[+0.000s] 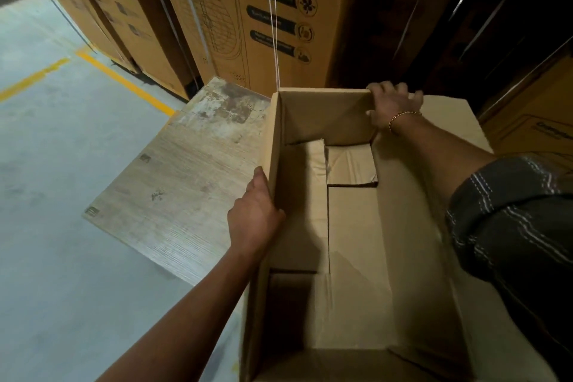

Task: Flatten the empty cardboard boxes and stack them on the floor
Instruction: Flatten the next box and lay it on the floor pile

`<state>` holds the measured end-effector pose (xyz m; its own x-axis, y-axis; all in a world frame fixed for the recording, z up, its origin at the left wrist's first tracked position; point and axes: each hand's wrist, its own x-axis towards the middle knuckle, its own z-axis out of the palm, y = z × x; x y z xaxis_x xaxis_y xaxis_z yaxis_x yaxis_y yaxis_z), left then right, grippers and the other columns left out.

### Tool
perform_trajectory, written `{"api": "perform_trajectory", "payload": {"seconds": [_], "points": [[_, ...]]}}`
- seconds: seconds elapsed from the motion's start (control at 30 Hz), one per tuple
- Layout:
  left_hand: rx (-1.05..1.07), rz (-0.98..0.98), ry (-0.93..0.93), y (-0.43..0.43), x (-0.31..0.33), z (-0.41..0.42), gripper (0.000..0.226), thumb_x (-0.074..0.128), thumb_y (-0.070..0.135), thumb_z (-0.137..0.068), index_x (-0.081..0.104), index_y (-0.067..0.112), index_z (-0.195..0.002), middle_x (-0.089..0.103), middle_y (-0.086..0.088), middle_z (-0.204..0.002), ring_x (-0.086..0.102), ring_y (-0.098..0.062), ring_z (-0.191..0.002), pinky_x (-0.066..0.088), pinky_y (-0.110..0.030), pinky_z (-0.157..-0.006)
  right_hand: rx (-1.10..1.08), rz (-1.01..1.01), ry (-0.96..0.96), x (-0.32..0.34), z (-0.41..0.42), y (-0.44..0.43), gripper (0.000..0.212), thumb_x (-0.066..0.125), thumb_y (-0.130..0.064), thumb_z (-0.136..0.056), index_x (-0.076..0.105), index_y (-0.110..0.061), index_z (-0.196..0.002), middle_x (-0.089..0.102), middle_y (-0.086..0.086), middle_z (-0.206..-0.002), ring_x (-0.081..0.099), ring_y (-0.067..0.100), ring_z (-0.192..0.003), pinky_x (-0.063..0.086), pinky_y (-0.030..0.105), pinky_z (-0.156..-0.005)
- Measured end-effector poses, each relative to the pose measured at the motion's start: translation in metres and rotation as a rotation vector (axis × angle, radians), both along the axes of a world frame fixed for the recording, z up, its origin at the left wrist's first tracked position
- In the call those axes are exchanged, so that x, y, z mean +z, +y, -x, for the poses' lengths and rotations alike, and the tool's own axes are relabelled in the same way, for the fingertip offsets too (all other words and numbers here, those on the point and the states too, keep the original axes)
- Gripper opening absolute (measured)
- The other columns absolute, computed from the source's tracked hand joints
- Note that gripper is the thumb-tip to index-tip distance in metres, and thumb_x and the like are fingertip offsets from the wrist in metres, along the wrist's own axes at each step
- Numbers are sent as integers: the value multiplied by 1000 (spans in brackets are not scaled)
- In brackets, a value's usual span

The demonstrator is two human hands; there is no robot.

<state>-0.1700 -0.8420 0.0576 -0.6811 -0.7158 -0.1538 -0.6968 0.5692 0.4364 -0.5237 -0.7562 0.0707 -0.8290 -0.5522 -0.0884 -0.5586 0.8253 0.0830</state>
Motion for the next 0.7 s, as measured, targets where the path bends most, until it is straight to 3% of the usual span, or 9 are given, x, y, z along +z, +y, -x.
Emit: {"api": "perform_trajectory", "payload": {"seconds": [0.13, 0.27, 0.4, 0.47, 0.57, 0.63, 0.7], "points": [[8, 26, -28, 2, 0, 2, 87, 66, 21, -85, 17, 16, -157, 58, -11, -136, 65, -34, -104, 42, -35, -73, 7, -1, 46, -8, 8, -2, 45, 53, -31, -94, 38, -27, -136, 44, 9, -140, 35, 37, -130, 30, 62, -101], [20, 21, -38, 2, 1, 1, 88, 66, 21, -85, 17, 16, -157, 57, -10, -137, 65, -34, -105, 44, -36, -74, 10, 25, -19, -6, 6, -2, 57, 59, -33, -91, 34, -27, -141, 38, 10, -144, 33, 38, -132, 33, 62, -102], [29, 35, -42, 2, 3, 2, 83, 66, 22, -85, 21, 16, -155, 59, -10, -133, 65, -33, -103, 42, -36, -72, -24, 42, -104, -5, -15, 13, 101, 69, -29, -85, -2, -28, -156, -6, 2, -165, 4, 35, -151, 20, 61, -113], [35, 52, -22, 4, 2, 2, 73, 63, 23, -86, 27, 15, -149, 63, -10, -125, 66, -33, -96, 41, -36, -69, -111, 137, -170, -4, -36, 33, 102, 64, -19, -87, -12, -25, -156, -17, 0, -165, -1, 33, -152, 18, 54, -118], [32, 80, 0, 7, 1, 1, 58, 59, 22, -88, 35, 13, -139, 65, -10, -116, 67, -33, -90, 43, -37, -67, -219, 282, -329, -8, -79, 86, 101, 60, -13, -88, -14, -21, -156, -7, 1, -166, 21, 32, -148, 28, 47, -118], [22, 95, 13, 6, 3, 0, 54, 57, 22, -90, 36, 12, -138, 65, -11, -116, 67, -34, -92, 47, -39, -69, -236, 379, -451, -11, -116, 131, 104, 62, -16, -86, -13, -30, -155, 9, 2, -165, 39, 33, -137, 41, 49, -109], [4, 76, 9, 7, 9, -3, 60, 58, 26, -91, 32, 11, -143, 62, -13, -123, 66, -36, -97, 48, -41, -73, -223, 463, -523, -12, -161, 177, 99, 60, -26, -83, -7, -39, -154, 23, 2, -161, 44, 31, -133, 44, 50, -106]]}}
